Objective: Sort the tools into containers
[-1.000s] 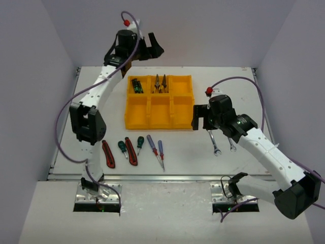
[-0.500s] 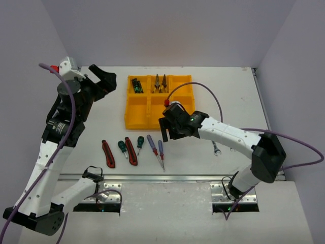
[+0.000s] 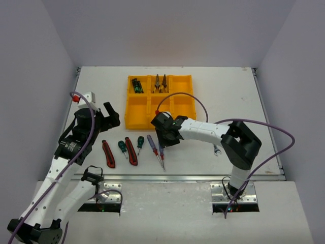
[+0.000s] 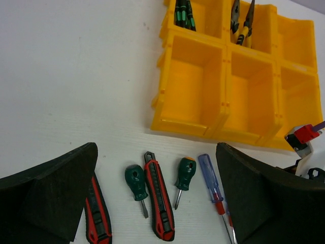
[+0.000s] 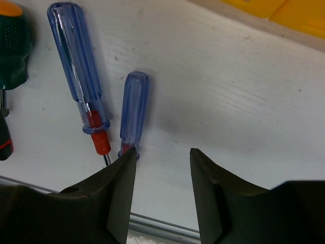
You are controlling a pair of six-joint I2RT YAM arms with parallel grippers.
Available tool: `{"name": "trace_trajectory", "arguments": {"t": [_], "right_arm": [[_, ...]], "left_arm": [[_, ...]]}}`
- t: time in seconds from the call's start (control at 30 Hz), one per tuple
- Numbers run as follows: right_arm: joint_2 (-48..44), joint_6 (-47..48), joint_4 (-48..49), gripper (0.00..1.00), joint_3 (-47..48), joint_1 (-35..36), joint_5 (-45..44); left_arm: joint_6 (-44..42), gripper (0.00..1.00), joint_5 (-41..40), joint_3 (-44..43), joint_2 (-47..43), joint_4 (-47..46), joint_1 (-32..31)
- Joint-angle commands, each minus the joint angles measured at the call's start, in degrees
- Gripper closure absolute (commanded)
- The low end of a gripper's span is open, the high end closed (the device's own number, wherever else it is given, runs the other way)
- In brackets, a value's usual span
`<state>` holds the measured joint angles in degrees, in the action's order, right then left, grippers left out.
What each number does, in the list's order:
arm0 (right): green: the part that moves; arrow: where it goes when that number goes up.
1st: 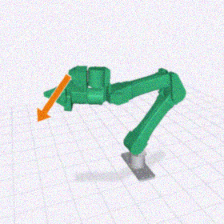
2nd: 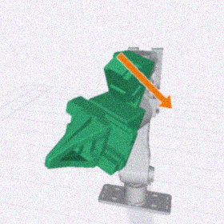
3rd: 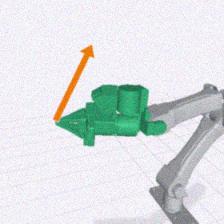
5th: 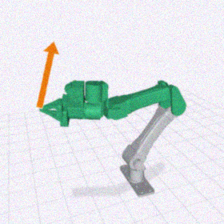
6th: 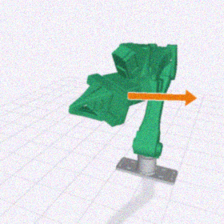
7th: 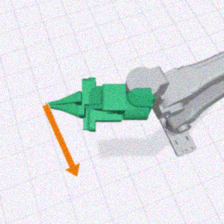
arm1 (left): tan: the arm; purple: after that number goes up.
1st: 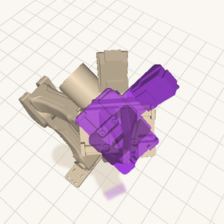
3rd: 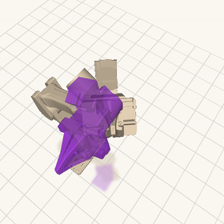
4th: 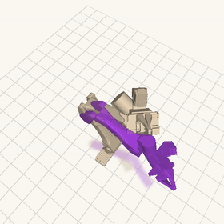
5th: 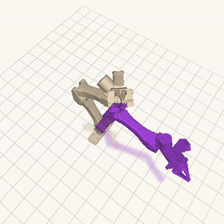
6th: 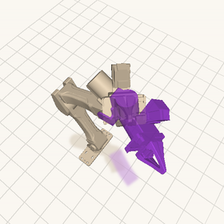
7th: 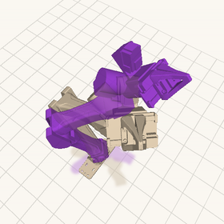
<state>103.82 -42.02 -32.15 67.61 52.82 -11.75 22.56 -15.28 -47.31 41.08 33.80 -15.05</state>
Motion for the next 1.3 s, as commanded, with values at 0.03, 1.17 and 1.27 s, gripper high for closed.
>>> {"name": "trace_trajectory", "arguments": {"t": [0.03,1.17,1.27], "right_arm": [[1.4,-2.9,3.5,0.54,1.6,1.2,-0.5],[-10.8,14.2,2.2,1.00,9.7,-17.2,-1.1],[-3.3,19.2,4.6,1.00,19.3,-23.6,1.5]], "left_arm": [[-1.8,0.00,2.5,1.4,3.7,-4.6,-0.2],[-2.4,0.00,6.6,2.7,3.1,-6.4,-0.2],[-2.5,0.00,6.7,2.9,3.1,-6.6,-0.2]]}}
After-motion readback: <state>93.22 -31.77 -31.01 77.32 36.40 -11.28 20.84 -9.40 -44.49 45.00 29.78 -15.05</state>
